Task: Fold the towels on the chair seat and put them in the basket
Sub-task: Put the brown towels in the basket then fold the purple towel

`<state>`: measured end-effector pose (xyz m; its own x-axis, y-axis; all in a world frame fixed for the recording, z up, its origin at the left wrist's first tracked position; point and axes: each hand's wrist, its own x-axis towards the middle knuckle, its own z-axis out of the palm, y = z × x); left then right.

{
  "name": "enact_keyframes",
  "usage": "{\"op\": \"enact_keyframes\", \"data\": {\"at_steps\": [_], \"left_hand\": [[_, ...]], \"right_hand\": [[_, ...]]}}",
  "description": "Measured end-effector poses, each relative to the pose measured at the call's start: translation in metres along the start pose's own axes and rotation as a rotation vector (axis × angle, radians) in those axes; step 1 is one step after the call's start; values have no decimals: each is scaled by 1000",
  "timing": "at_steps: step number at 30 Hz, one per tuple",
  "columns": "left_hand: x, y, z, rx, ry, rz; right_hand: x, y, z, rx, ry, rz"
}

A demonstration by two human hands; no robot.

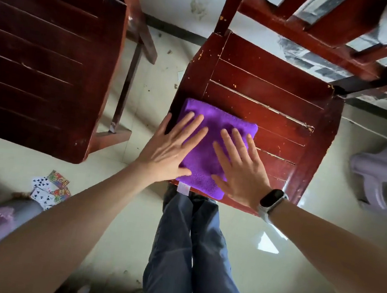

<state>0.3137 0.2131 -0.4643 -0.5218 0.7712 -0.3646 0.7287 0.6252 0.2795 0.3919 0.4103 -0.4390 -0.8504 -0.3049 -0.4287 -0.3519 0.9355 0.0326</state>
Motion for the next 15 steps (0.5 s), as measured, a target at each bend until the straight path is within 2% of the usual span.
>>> {"op": "enact_keyframes", "data": {"at_steps": [4, 11, 13, 15], "left_hand": [[19, -21, 0, 76, -180, -42], [23, -24, -2, 42, -223, -59], [22, -19, -8, -2, -204, -63], [16, -12, -13, -128, -98, -107]], "right_hand": [[2, 13, 14, 49, -98, 29], [5, 11, 23, 123, -170, 68], [1, 8, 16, 201, -102, 58], [-7, 4, 14, 448, 74, 114]]}}
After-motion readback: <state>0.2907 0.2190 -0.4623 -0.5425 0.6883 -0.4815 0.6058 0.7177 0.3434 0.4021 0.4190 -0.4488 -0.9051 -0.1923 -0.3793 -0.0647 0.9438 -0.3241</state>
